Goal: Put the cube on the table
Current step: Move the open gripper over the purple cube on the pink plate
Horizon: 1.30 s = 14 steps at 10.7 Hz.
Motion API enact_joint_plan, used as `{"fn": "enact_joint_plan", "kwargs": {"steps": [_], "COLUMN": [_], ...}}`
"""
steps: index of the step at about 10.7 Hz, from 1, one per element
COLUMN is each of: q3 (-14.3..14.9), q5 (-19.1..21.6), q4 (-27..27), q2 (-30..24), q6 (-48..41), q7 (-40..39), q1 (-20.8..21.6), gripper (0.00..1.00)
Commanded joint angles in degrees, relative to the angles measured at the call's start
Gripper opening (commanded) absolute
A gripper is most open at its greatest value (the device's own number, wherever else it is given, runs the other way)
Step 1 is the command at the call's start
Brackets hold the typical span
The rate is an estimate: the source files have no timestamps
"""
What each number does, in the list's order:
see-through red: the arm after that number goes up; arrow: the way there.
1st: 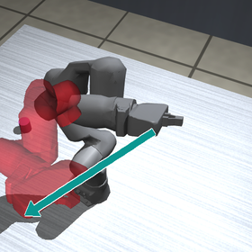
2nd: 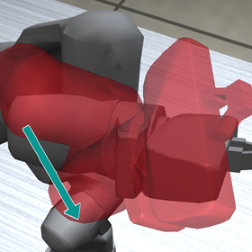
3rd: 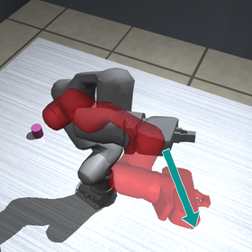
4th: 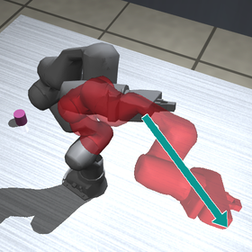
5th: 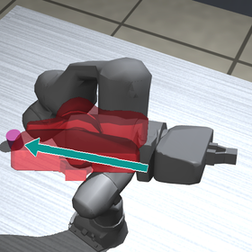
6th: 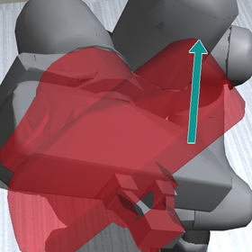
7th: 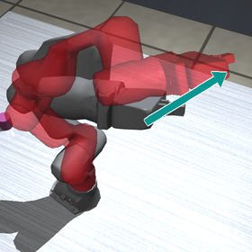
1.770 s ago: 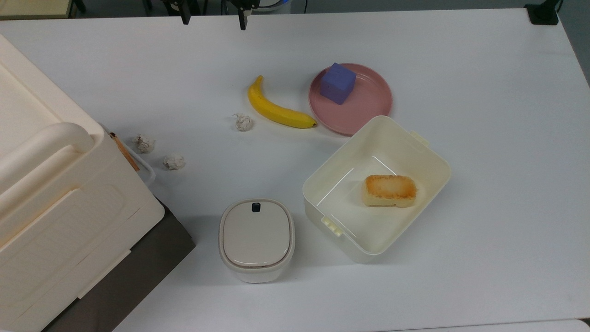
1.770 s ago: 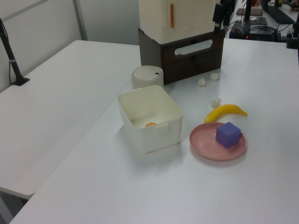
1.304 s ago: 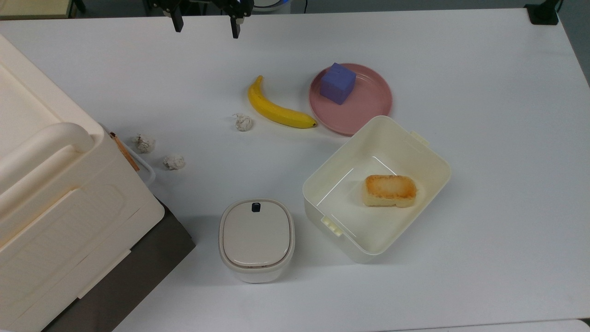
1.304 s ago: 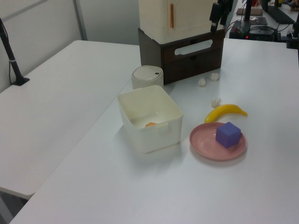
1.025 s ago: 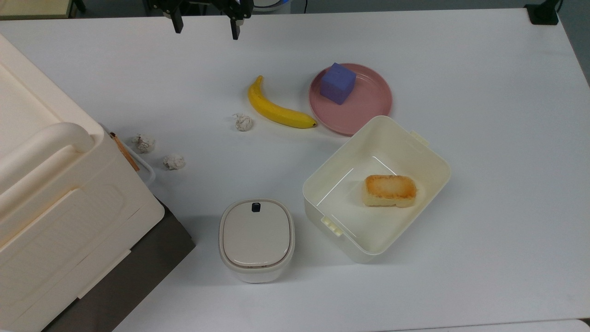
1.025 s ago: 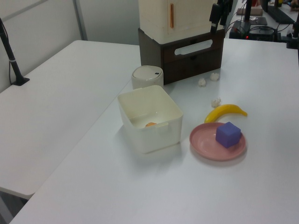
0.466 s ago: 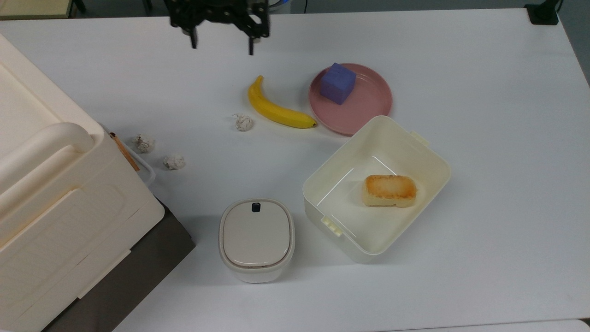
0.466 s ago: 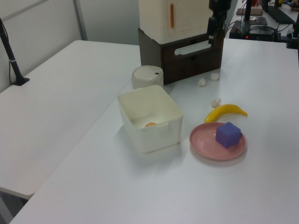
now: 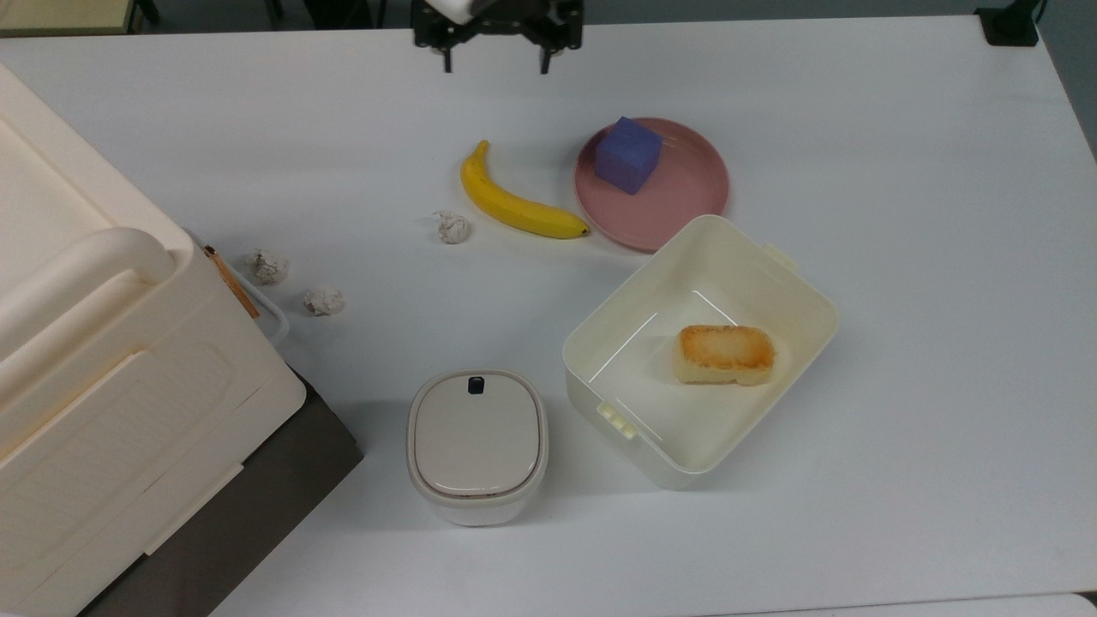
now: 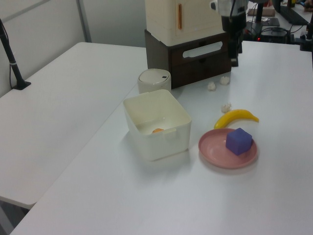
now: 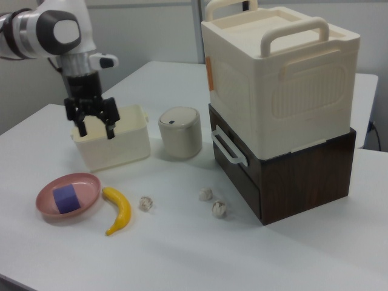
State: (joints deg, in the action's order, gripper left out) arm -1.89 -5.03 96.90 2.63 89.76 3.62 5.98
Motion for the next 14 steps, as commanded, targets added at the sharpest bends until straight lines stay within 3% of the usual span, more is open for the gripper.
{"fn": "enact_joint_plan", "kwargs": {"steps": [1,3,7,11,14], "q3": [-2.32,-4.96,-6.55,-13.22,-14.20], "q5": [-0.68,-0.68,-0.68,-1.38,-2.34], "q4": [4.95,7.85,13.48,18.32,17.80], "q2": [-1.14,-1.32,-1.40,0.08,5.52], "q6": [-0.64,0.93,4.26,9.28,15.42], "q7": [-0.63,-2.37,-12.48,-8.38,-1.98], "q1": [1.93,1.93,3.25,3.86,5.35], "gripper": [1.00,1.00,1.00,1.00,1.00]}}
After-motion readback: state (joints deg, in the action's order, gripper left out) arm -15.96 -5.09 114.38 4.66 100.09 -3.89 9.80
